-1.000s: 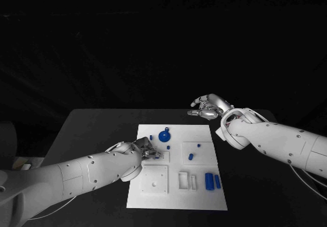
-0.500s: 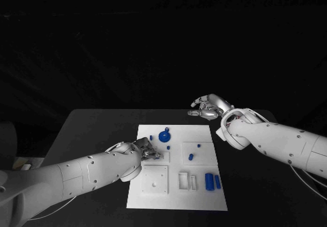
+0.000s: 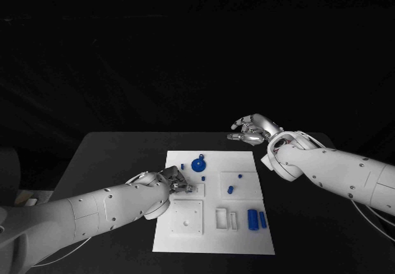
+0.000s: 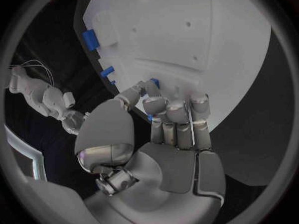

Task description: Assemble the parts on the task board

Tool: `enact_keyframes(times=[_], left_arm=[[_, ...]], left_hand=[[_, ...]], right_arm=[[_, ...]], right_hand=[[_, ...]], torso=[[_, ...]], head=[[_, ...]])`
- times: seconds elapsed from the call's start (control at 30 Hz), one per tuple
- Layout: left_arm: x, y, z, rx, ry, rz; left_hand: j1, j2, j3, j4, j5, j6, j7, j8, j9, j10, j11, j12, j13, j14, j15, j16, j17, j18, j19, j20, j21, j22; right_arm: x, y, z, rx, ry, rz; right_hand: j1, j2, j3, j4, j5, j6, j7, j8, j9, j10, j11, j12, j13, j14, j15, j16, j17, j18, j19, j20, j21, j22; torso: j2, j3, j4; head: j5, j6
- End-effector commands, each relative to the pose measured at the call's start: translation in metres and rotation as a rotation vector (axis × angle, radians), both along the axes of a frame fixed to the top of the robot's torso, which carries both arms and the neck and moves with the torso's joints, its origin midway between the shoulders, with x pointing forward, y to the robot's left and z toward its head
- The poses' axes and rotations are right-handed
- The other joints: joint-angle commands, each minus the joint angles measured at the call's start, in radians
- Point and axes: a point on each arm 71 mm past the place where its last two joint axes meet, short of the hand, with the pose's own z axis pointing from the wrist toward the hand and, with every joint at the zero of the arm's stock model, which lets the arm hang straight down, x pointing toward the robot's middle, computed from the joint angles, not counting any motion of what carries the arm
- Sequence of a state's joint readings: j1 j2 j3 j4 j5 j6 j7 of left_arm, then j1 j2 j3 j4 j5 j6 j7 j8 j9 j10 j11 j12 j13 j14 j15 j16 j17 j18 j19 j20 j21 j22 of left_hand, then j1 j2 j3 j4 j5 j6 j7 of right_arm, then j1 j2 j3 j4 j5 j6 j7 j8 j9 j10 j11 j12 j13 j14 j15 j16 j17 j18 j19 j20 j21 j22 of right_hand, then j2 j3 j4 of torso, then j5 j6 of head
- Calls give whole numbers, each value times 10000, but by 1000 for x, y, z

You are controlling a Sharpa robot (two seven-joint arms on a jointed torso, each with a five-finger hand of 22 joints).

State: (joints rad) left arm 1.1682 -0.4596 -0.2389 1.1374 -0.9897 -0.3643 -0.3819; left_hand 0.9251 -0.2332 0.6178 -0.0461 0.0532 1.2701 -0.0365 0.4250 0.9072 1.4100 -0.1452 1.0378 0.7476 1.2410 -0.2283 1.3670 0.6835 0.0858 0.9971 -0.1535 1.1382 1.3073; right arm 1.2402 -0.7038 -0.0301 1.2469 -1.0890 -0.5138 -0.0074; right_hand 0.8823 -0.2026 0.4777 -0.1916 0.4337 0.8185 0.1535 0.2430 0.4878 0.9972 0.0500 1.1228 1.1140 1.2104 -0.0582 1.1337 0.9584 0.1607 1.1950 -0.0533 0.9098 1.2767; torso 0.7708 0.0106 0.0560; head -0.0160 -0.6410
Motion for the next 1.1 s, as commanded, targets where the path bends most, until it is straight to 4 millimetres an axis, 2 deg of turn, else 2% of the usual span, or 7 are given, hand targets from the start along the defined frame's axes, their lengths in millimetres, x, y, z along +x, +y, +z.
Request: enact_keyframes(times=[0.03, 0.47, 0.83, 0.87, 0.93, 1.1], left_arm=[[-1, 0, 0, -17, 77, -43], [0, 5, 0, -13, 47, 97], [0, 7, 0, -196, 124, 208], [0, 8, 0, -226, 132, 227], [0, 9, 0, -301, 129, 280], [0, 13, 2, -471, 102, 382]], left_hand=[[-24, -89, -3, 48, -29, 4, -37, 54, 11, 55, -16, 42, -16, -13, -36, 57, -13, 65, -66, -1186, 66, 117], [-57, -133, -16, 163, -33, -6, -36, 69, 15, 47, -15, 61, -30, -22, -37, 70, -19, 70, -67, -1185, 72, 114], [-301, -430, -115, 560, -45, -48, -29, 95, 28, 21, -8, 91, -68, -53, -40, 91, -38, 78, -89, -1176, 77, 103], [-371, -456, -165, 609, -45, -56, -25, 95, 30, 17, -4, 92, -71, -58, -39, 93, -39, 74, -94, -1172, 78, 104], [-583, -333, -630, 591, -31, -110, -19, 104, 51, -13, 3, 106, -81, -97, -41, 107, -40, 83, -163, -1168, 89, 122], [-954, -474, -944, 893, -34, -245, 0, 34, 19, -45, 16, 105, -110, -151, -59, 100, -57, 114, -249, -1174, 39, 101]], right_arm=[[0, 1, 0, -22, 24, 98], [0, 0, 0, -29, 26, 84], [0, -1, 0, -31, 14, 62], [0, -1, 0, -32, 15, 62], [0, -1, 0, -34, 15, 53], [0, -2, 0, -39, 12, 42]], right_hand=[[-20, 110, -58, -1, 37, -22, 86, 22, -17, -78, -16, 43, -18, 17, -37, -67, -13, 1011, -9, -17, -49, 13], [-33, 107, -66, 8, 30, -25, 87, 19, -21, -81, -15, 50, -29, 16, -37, -68, -14, 1011, -9, -16, -53, 16], [-52, 107, -74, 23, 25, -27, 88, 18, -24, -84, -14, 56, -38, 16, -36, -68, -14, 1011, -7, -14, -57, 19], [-53, 106, -75, 24, 25, -27, 88, 18, -25, -84, -14, 57, -39, 17, -36, -68, -14, 1011, -7, -14, -57, 19], [-63, 104, -79, 30, 24, -28, 88, 17, -26, -85, -13, 59, -43, 17, -36, -68, -14, 1011, -7, -13, -59, 20], [-76, 103, -84, 40, 24, -29, 89, 16, -28, -87, -13, 63, -48, 16, -35, -69, -14, 1011, -7, -12, -62, 21]], torso=[[-7, 1, 8], [-1, -7, 3], [-3, -1, 5], [-4, -2, 5], [-7, -1, 3], [-7, 2, 4]], head=[[1, 15], [-20, 30], [-29, 50], [-28, 58], [-38, 67], [-50, 90]])
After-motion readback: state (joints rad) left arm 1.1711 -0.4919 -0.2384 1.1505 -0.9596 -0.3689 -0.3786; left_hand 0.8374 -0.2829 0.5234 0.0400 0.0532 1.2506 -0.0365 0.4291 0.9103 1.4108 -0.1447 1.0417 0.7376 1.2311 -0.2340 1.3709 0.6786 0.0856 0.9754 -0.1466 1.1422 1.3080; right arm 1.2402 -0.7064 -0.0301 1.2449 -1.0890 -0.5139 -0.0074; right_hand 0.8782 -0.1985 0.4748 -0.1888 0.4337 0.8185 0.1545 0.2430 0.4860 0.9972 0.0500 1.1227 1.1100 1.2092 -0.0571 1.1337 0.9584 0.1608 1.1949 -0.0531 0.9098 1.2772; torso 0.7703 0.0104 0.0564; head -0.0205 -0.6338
